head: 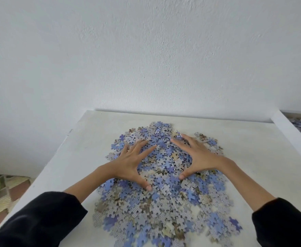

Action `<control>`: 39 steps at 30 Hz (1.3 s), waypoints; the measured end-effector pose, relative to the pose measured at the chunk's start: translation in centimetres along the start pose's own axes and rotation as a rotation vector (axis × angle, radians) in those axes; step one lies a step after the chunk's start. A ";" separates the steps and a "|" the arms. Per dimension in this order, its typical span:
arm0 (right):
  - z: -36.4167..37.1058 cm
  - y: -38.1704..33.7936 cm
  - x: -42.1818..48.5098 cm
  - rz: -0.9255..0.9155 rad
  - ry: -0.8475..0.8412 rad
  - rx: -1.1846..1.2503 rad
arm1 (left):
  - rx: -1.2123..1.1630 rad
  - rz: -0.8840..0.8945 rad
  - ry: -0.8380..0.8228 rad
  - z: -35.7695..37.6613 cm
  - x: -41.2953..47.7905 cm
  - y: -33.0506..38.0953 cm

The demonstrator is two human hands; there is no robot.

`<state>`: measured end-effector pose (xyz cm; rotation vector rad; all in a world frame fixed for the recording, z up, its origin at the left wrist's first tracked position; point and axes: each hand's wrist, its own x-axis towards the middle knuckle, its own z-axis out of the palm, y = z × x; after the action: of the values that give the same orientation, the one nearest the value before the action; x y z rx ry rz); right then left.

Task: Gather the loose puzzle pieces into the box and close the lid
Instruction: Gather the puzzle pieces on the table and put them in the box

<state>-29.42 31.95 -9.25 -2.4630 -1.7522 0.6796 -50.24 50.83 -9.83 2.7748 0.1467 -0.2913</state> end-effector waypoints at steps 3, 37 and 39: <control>0.0 -0.4 0.1 0.034 -0.007 -0.040 | 0.052 -0.015 0.038 0.4 0.1 0.1; 1.0 -1.8 -0.9 -0.063 0.483 0.445 | -0.099 0.210 0.437 2.0 0.3 2.7; 1.0 -1.9 -1.1 -0.063 0.500 0.505 | -0.180 0.226 0.483 1.9 0.1 2.8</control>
<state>-31.76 31.37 -9.26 -1.9981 -1.2746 0.3865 -50.06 47.50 -10.71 2.5958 -0.0242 0.4307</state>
